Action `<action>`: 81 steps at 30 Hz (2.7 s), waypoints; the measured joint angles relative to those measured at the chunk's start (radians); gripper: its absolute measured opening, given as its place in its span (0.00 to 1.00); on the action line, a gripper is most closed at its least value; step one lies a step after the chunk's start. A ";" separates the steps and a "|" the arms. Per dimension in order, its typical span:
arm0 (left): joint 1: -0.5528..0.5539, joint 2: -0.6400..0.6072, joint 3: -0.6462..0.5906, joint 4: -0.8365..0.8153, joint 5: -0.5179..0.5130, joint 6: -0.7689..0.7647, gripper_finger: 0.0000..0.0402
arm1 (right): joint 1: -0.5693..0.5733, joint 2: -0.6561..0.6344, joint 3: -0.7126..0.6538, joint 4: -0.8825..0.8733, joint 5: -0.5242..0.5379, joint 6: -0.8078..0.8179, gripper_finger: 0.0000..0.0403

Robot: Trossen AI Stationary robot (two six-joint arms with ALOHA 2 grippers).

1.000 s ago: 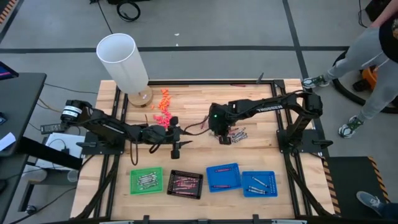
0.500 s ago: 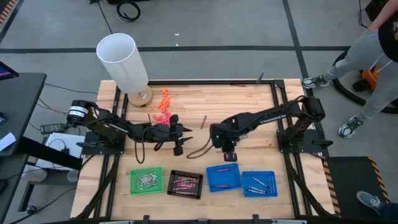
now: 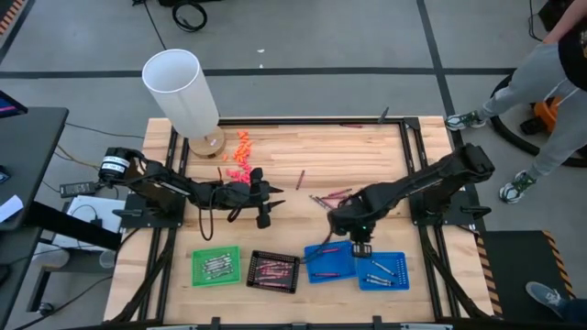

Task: Sort crayons
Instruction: Put the black crayon into the right blue bin, then put the red crayon into the left blue bin

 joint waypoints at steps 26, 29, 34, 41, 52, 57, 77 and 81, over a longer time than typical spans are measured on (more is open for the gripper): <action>0.001 -0.001 0.001 0.130 -0.016 0.039 0.40 | 0.378 -0.069 -0.147 0.090 0.068 0.646 0.12; 0.001 -0.001 0.001 0.137 -0.016 0.039 0.40 | 0.384 -0.069 -0.195 0.154 0.069 0.685 0.14; 0.025 -0.001 0.001 0.143 -0.015 0.007 0.41 | 0.386 -0.069 -0.252 0.242 0.068 0.714 0.17; 0.051 0.012 0.006 0.142 -0.001 -0.017 0.46 | 0.372 -0.091 -0.254 0.233 0.028 0.688 0.20; 0.070 0.100 0.087 0.111 0.005 -0.013 0.45 | 0.356 -0.180 -0.254 0.183 0.221 0.605 0.19; 0.112 0.136 0.094 0.110 0.008 -0.041 0.45 | 0.352 -0.206 -0.254 0.143 0.360 0.584 0.19; 0.196 0.341 0.357 -0.182 0.089 -0.118 0.45 | 0.177 -0.344 -0.460 0.304 0.637 0.482 0.19; 0.234 0.391 0.417 -0.243 0.090 -0.169 0.45 | 0.166 -0.344 -0.460 0.337 0.634 0.430 0.19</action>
